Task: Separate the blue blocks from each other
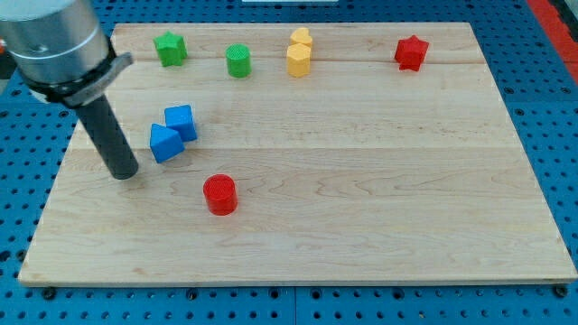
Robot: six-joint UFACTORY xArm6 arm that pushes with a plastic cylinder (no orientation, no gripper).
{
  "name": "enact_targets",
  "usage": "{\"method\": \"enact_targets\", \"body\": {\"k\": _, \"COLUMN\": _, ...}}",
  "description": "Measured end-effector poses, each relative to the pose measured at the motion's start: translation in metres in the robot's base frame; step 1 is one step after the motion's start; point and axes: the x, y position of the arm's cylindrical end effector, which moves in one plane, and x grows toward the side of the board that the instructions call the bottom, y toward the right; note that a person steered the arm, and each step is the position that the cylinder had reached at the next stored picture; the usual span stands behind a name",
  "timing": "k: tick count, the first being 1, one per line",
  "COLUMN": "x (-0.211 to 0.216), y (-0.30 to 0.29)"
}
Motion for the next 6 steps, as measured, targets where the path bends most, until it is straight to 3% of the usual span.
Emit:
{"method": "enact_targets", "body": {"k": 4, "x": -0.059, "y": -0.002}}
{"method": "enact_targets", "body": {"k": 6, "x": -0.06, "y": 0.015}}
